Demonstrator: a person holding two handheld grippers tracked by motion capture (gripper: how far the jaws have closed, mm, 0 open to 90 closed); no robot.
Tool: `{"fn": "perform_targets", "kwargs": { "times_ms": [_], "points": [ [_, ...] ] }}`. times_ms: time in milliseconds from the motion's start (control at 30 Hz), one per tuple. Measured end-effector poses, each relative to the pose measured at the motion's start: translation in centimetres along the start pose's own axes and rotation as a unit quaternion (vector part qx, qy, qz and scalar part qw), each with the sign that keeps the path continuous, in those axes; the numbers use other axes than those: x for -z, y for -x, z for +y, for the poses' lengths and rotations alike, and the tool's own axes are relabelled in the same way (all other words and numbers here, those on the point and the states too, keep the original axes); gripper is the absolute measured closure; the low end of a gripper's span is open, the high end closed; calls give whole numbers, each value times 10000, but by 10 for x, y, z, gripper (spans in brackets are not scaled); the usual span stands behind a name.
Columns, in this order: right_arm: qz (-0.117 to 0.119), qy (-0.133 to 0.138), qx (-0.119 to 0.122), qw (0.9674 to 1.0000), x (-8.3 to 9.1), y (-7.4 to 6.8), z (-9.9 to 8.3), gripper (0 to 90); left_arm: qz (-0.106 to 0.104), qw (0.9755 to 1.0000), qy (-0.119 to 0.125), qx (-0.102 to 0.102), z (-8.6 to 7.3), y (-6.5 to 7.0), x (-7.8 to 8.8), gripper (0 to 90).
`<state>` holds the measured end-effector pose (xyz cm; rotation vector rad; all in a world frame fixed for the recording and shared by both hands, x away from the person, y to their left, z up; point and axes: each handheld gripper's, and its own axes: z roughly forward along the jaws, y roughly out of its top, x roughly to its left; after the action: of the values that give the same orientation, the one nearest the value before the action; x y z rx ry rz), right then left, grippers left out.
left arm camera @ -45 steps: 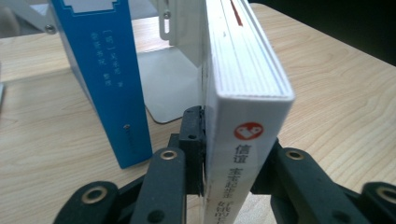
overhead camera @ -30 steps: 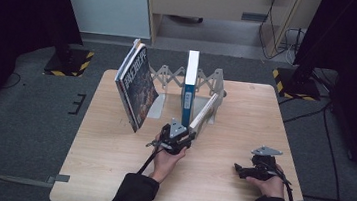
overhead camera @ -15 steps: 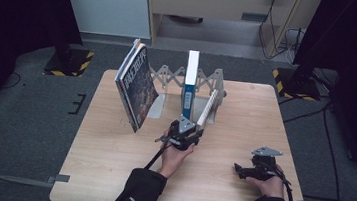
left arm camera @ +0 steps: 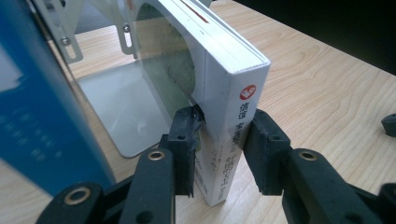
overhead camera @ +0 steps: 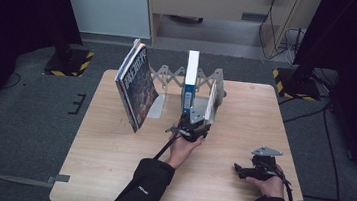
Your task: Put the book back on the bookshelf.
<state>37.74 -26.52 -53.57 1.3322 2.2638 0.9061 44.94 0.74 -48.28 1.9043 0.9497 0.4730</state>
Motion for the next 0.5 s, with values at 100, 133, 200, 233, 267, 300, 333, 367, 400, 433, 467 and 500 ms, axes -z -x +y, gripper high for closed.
{"fn": "perform_targets", "kwargs": {
  "times_ms": [100,133,200,233,267,300,333,367,400,433,467,500],
  "points": [
    [2,0,-1,10000,0,0,0,44,15,10000,-28,-17,3,1,-5,632],
    [3,-2,-1,10000,0,0,0,44,21,10000,-35,-24,4,1,-7,630],
    [13,-8,-4,10000,0,0,0,44,18,10000,-34,-29,6,2,-9,626],
    [15,-7,-5,10000,0,0,0,45,18,10000,-37,-34,6,2,-10,624],
    [15,-6,-11,10000,0,0,0,44,14,10000,-27,-35,7,3,-12,621],
    [17,-13,-10,10000,0,0,0,44,14,10000,-40,-50,8,3,-13,618],
    [12,-7,-7,10000,0,0,0,44,15,10000,-43,-60,8,3,-14,616],
    [9,-6,-3,10000,0,0,0,44,14,10000,-37,-53,9,3,-15,614],
    [5,-5,0,10000,0,0,0,44,6,10000,-42,-42,10,3,-16,613],
    [-2,1,0,10000,0,0,0,44,6,10000,-48,-36,11,2,-17,611],
    [-2,2,5,10000,0,0,0,44,2,10000,-48,-21,12,2,-18,610],
    [-2,3,6,10000,0,0,0,43,-4,10000,-52,2,12,1,-20,608]
  ]
}}
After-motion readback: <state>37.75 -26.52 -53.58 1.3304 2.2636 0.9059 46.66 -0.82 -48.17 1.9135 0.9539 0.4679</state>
